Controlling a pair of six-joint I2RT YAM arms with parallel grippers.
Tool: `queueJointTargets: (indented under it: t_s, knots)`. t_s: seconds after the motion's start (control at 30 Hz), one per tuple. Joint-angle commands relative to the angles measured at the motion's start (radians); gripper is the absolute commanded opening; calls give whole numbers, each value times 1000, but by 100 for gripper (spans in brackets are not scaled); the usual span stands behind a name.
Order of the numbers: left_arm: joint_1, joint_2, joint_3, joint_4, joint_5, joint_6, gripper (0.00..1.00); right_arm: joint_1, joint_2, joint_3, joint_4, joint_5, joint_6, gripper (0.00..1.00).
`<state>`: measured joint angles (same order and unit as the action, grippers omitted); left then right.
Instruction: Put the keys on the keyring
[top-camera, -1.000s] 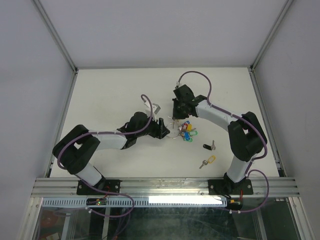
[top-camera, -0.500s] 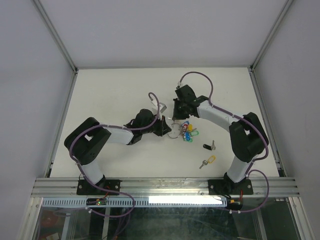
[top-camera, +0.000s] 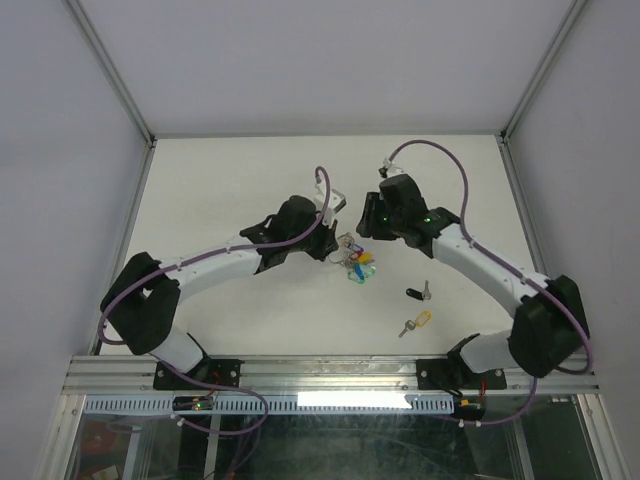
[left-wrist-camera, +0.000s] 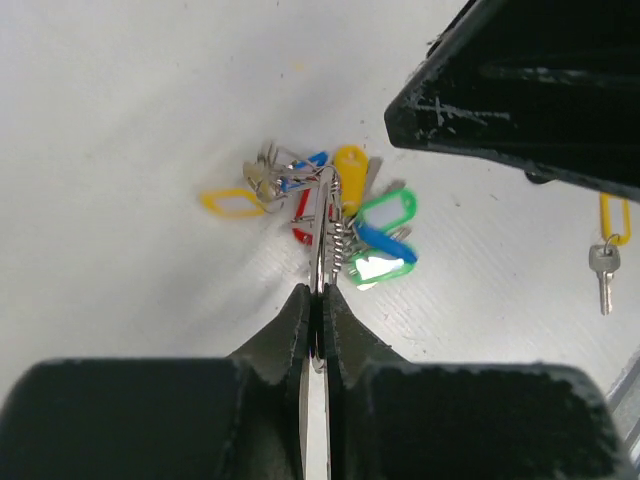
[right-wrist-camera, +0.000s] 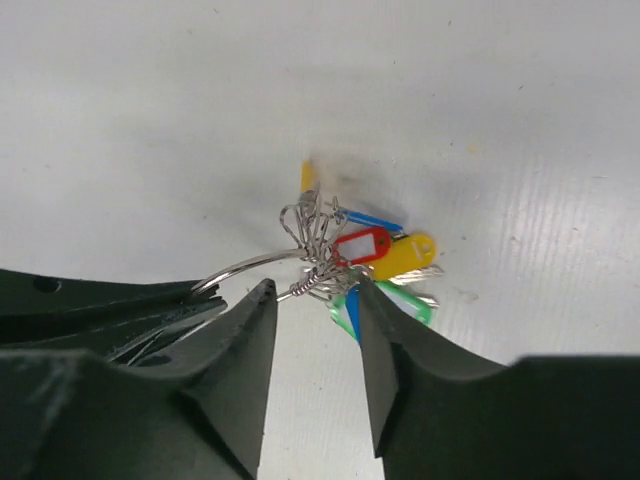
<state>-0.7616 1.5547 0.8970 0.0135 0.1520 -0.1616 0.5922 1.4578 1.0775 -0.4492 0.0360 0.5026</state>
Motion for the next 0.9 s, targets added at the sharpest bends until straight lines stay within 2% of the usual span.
queueJointTargets:
  t_s: [0.0,0.2,0.33,0.53,0.67,0.87]
  knots:
    - [-85,-62,205,-357,-145,164,0,-3,-225,-65,92,66,-36,44]
    - [-125,-105,363,-643,-178,298,0,-4,-460,-181,116,58,-74,49]
    - [-158,-203,395,-723,-159,444,0,-5,-581,-239,116,47,-77,49]
    - [-178,-247,504,-884,-118,597,0,-5,-659,-278,84,-33,-69,48]
    - [-222,-220,588,-1026,-106,681,0,-4,-668,-280,46,-177,-78,48]
    - [-386,-162,592,-1118,-252,790,0,-4,-716,-319,5,-276,-41,48]
